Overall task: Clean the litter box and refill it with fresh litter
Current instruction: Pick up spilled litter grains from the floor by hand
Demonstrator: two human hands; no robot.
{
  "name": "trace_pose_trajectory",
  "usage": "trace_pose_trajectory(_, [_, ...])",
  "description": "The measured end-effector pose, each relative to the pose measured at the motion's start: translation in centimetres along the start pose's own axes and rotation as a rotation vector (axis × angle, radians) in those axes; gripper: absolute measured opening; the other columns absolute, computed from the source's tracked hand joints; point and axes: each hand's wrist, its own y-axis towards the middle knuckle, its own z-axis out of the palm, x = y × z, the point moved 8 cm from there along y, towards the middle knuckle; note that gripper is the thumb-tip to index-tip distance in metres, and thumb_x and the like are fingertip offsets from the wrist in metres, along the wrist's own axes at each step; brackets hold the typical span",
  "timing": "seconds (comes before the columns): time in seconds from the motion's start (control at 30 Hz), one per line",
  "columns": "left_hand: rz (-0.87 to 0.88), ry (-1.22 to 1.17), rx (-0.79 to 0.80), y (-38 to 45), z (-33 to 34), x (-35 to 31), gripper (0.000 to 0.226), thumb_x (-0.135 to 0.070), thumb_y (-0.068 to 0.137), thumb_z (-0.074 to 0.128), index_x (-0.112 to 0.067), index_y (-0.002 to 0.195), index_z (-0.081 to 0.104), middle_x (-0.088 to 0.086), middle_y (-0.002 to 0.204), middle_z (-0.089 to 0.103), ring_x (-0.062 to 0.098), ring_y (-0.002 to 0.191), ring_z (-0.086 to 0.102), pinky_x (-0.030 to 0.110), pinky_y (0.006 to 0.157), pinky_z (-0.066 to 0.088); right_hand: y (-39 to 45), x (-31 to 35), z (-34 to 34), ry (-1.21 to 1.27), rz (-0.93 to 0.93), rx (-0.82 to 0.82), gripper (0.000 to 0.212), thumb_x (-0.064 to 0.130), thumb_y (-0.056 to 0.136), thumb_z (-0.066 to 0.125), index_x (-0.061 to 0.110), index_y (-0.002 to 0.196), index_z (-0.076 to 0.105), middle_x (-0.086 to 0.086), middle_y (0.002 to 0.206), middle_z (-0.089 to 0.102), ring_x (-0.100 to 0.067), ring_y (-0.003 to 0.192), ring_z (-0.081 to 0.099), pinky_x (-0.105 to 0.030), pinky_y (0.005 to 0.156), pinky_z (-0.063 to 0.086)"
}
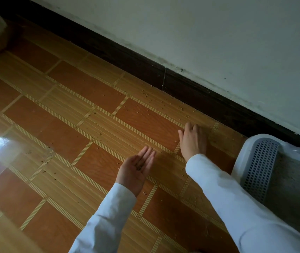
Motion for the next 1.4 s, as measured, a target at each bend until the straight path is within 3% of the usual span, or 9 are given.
trace_pose_trajectory(0.17, [-0.006,0.027,-0.004,0.1,-0.3,0.0,0.038,-0.01,0.094,0.032,0.01,0.119,0.054,0.022,0.119,0.063,0.034,0.111,0.061,0.043,0.092,0.049,0.3,2.3,0.7,-0.258,-0.2,0.026,0.027,0.011,0.097,0.041,0.008,0.122,0.047,-0.015,0.121,0.058,-0.028,0.11,0.053,-0.037,0.093,0.042])
trace_pose_trajectory(0.3, [-0.008,0.03,-0.022,0.0,-0.6,0.3,0.039,-0.01,0.095,0.031,0.01,0.118,0.055,0.022,0.119,0.063,0.034,0.111,0.061,0.043,0.092,0.049,-0.2,3.0,0.5,-0.29,-0.198,0.042,0.023,0.011,0.097,0.042,0.006,0.118,0.049,-0.014,0.116,0.06,-0.025,0.106,0.055,-0.035,0.092,0.043])
trace_pose_trajectory(0.47, [0.003,0.066,-0.063,0.1,-0.9,0.8,0.036,-0.011,0.093,0.034,0.007,0.112,0.059,0.02,0.113,0.066,0.03,0.106,0.063,0.038,0.096,0.049,-5.2,7.1,-2.4,0.115,-0.372,-0.005,0.013,0.017,0.096,0.043,0.012,0.098,0.054,-0.003,0.093,0.059,-0.014,0.082,0.052,-0.027,0.073,0.045])
trace_pose_trajectory(0.6, [0.037,0.137,-0.157,0.2,-1.3,1.0,0.029,-0.012,0.092,0.038,0.0,0.091,0.064,0.011,0.082,0.064,0.019,0.069,0.064,0.029,0.07,0.054,-9.5,8.7,-1.8,0.37,-0.434,0.101,0.013,0.034,0.095,0.038,0.024,0.089,0.043,0.005,0.091,0.052,-0.011,0.082,0.049,-0.028,0.068,0.047])
trace_pose_trajectory(0.77, [-0.02,0.018,-0.04,-0.4,-0.9,1.2,0.038,-0.009,0.095,0.031,0.011,0.116,0.056,0.024,0.117,0.063,0.034,0.111,0.061,0.042,0.091,0.051,-4.8,2.7,-1.1,0.169,-0.108,0.027,0.027,0.035,0.099,0.036,0.013,0.104,0.051,-0.007,0.102,0.059,-0.019,0.091,0.054,-0.034,0.077,0.049])
trace_pose_trajectory(0.9, [-0.021,0.03,-0.041,-0.7,-1.0,1.2,0.038,-0.009,0.096,0.031,0.011,0.117,0.055,0.024,0.118,0.063,0.036,0.112,0.059,0.041,0.1,0.046,-3.0,2.3,0.4,-0.075,-0.144,0.078,0.03,0.029,0.101,0.036,0.01,0.121,0.048,-0.013,0.116,0.059,-0.025,0.105,0.055,-0.036,0.09,0.044])
trace_pose_trajectory(1.07, [-0.022,0.065,-0.041,-1.1,-0.8,1.4,0.039,-0.011,0.096,0.03,0.011,0.116,0.056,0.023,0.117,0.063,0.035,0.111,0.061,0.043,0.091,0.05,-2.7,3.1,0.7,-0.204,-0.188,0.081,0.026,0.006,0.097,0.034,0.008,0.12,0.045,-0.014,0.118,0.057,-0.027,0.109,0.053,-0.036,0.094,0.04])
trace_pose_trajectory(1.3, [-0.023,0.101,-0.07,-1.0,-1.2,2.1,0.038,-0.009,0.093,0.033,0.009,0.117,0.056,0.022,0.119,0.063,0.033,0.113,0.059,0.04,0.105,0.04,-5.5,4.9,-0.2,-0.121,-0.219,0.015,0.008,0.011,0.092,0.054,0.009,0.098,0.058,-0.011,0.093,0.066,-0.024,0.086,0.062,-0.036,0.076,0.048])
trace_pose_trajectory(1.4, [-0.025,0.099,-0.07,-1.2,-1.3,2.5,0.037,-0.008,0.092,0.035,0.009,0.118,0.056,0.022,0.119,0.063,0.033,0.112,0.06,0.04,0.104,0.042,-5.8,4.7,-0.5,-0.054,-0.183,0.004,0.016,0.017,0.097,0.048,0.007,0.102,0.059,-0.012,0.095,0.066,-0.024,0.086,0.062,-0.036,0.076,0.048])
